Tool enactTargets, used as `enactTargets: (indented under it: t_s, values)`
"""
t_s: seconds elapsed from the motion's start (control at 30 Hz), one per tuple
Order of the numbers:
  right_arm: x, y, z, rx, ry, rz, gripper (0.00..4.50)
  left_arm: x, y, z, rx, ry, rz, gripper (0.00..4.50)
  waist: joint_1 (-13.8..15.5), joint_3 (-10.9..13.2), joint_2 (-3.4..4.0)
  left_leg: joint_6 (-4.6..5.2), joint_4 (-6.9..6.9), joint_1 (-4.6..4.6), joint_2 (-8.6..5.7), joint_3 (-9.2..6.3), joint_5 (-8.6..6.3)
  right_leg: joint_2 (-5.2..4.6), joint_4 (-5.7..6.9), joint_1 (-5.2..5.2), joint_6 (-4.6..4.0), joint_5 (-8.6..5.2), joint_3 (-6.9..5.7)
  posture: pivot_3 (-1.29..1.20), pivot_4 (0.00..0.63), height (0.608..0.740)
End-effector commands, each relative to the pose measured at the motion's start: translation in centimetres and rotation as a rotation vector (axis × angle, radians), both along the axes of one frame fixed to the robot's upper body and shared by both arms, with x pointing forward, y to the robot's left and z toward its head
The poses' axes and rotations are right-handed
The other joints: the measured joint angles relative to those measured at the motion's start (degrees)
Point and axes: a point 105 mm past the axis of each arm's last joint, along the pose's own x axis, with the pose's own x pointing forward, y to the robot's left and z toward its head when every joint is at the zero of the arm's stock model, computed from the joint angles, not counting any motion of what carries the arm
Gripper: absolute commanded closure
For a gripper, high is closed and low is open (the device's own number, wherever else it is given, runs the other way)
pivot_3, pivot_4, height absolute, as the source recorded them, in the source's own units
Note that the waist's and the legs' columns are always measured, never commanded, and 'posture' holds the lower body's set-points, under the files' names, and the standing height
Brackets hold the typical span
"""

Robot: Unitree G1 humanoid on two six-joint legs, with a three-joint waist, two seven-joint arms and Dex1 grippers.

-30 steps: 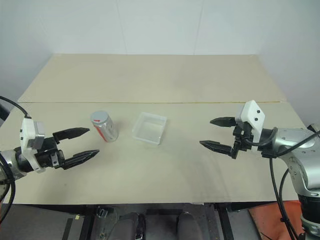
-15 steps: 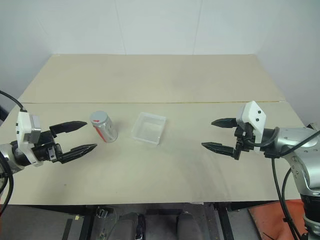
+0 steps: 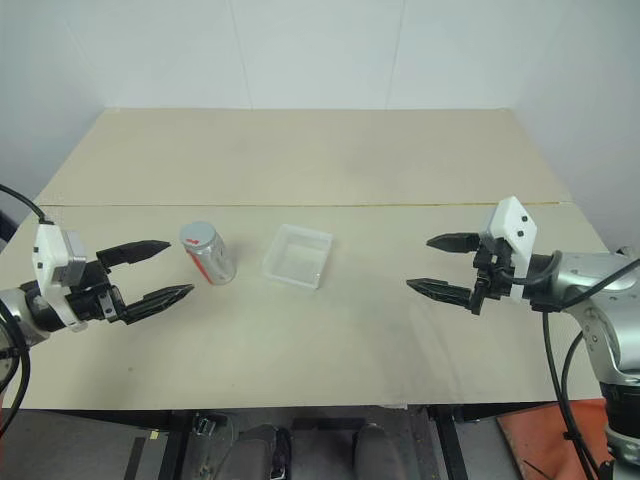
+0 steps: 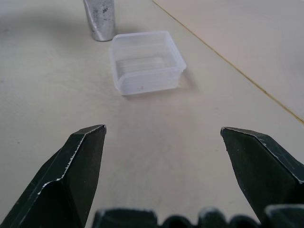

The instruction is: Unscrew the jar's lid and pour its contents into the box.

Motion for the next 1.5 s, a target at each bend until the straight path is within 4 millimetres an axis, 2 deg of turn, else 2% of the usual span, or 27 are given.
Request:
enactTargets:
  t_s: [0.03, 0.13, 0.23, 0.4, 0.6, 0.73, 0.83, 1.13, 1.5]
  values:
    - [-0.3, 0.1, 1.0, -0.006, -0.051, 0.003, 0.0, -0.4, -0.6, 0.7, -0.018, -0.036, -0.017, 0.03, 0.0, 0.0, 0.0, 0.0, 0.0, 0.0, 0.0, 0.0, 0.0, 0.0, 0.0, 0.0, 0.0, 0.0, 0.0, 0.0, 0.15, 0.74]
    - [-0.3, 0.2, 1.1, -0.015, -0.055, 0.009, 0.0, -0.4, -0.4, 0.6, -0.033, -0.036, 0.006, 0.03, 0.0, 0.0, 0.0, 0.0, 0.0, 0.0, 0.01, 0.0, 0.0, 0.0, 0.01, 0.0, 0.0, 0.0, 0.0, 0.0, 0.15, 0.74]
    - [-0.4, 0.4, 1.3, -0.021, -0.073, 0.014, 0.0, -0.3, 0.2, -0.8, -0.045, -0.009, 0.089, 0.03, -0.1, 0.0, 0.0, 0.0, 0.0, 0.02, 0.01, 0.0, 0.0, 0.01, 0.02, 0.0, 0.0, 0.0, 0.01, 0.0, 0.15, 0.74]
    - [-0.6, 1.2, 2.0, -0.005, -0.097, 0.047, 0.0, 0.5, 1.4, -4.0, -0.131, 0.015, 0.386, 0.03, 0.0, 0.0, -0.04, 0.01, -0.01, 0.03, 0.07, -0.02, -0.01, -0.04, 0.01, 0.02, 0.0, 0.0, 0.04, 0.0, 0.15, 0.74]
    - [-0.3, 1.8, 2.3, -0.017, -0.112, 0.082, 0.0, 2.4, 0.0, -6.2, -0.194, -0.134, 0.651, 0.03, 0.7, 0.0, -0.09, 0.0, 0.04, 0.08, -0.02, -0.07, 0.0, -0.08, -0.05, 0.22, 0.07, 0.08, 0.0, 0.0, 0.15, 0.74]
    - [-0.1, 2.2, 2.6, -0.024, -0.119, 0.105, 0.0, 3.0, -1.1, -7.4, -0.22, -0.132, 0.681, 0.03, 0.7, 0.0, -0.09, 0.01, 0.04, 0.03, 0.0, -0.11, 0.0, 0.01, -0.31, 0.27, 0.06, 0.23, -0.05, 0.0, 0.15, 0.74]
    - [-0.1, 2.3, 2.8, -0.024, -0.125, 0.117, 0.0, 3.4, -1.2, -8.0, -0.211, -0.154, 0.721, 0.03, 0.6, 0.0, -0.09, 0.03, 0.01, 0.01, -0.03, -0.09, -0.02, -0.02, -0.39, 0.25, 0.07, 0.23, -0.03, 0.0, 0.15, 0.74]
    - [-0.3, 2.3, 3.1, -0.013, -0.122, 0.102, 0.0, 4.3, -2.3, -8.2, -0.211, -0.129, 0.627, 0.03, 0.8, 0.0, -0.09, 0.04, 0.02, 0.0, -0.04, -0.09, -0.02, -0.04, -0.4, 0.26, 0.1, 0.25, -0.04, 0.0, 0.15, 0.74]
    - [-1.0, 2.5, 3.1, 0.0, -0.118, 0.086, 0.0, 6.3, -1.9, -7.8, -0.205, -0.132, 0.612, 0.03, 0.7, 0.0, -0.09, 0.04, 0.02, 0.0, -0.04, -0.09, -0.02, -0.03, -0.4, 0.26, 0.12, 0.26, -0.04, 0.0, 0.15, 0.74]
